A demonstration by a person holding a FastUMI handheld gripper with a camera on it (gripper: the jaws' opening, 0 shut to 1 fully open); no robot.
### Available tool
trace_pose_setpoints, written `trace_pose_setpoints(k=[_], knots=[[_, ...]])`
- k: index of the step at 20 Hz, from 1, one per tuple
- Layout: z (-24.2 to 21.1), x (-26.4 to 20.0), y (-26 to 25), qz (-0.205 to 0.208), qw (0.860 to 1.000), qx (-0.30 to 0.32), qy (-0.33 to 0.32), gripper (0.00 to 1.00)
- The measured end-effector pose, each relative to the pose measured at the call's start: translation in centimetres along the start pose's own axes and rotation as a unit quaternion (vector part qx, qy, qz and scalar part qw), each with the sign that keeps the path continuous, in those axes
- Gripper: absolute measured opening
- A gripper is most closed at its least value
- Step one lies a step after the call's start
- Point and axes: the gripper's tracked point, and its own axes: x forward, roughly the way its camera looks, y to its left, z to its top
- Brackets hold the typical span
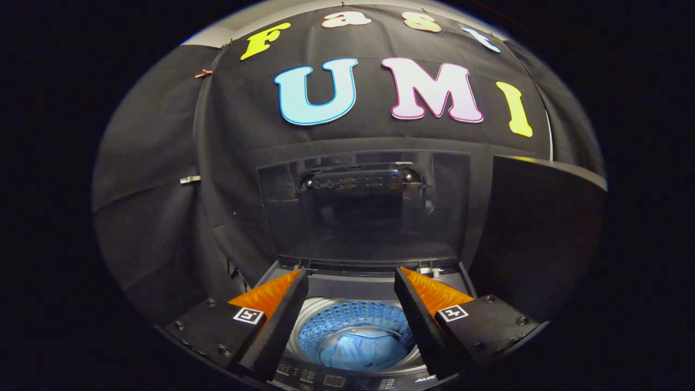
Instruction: Put the clothes into the washing machine and then close the washing machine lid.
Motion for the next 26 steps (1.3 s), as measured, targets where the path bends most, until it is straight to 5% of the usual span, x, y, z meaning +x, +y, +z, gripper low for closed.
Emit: trace_pose_setpoints(k=[7,13,26], knots=[[2.1,-2.3,0.2,0.010,1.000,0.007,-0.007,1.00],[10.0,-3.1,-0.9,-0.012,0.999,-0.012,-0.043,1.00],[20.5,6.4,-0.7,-0.047,0.997,-0.044,-0.031,1.00]])
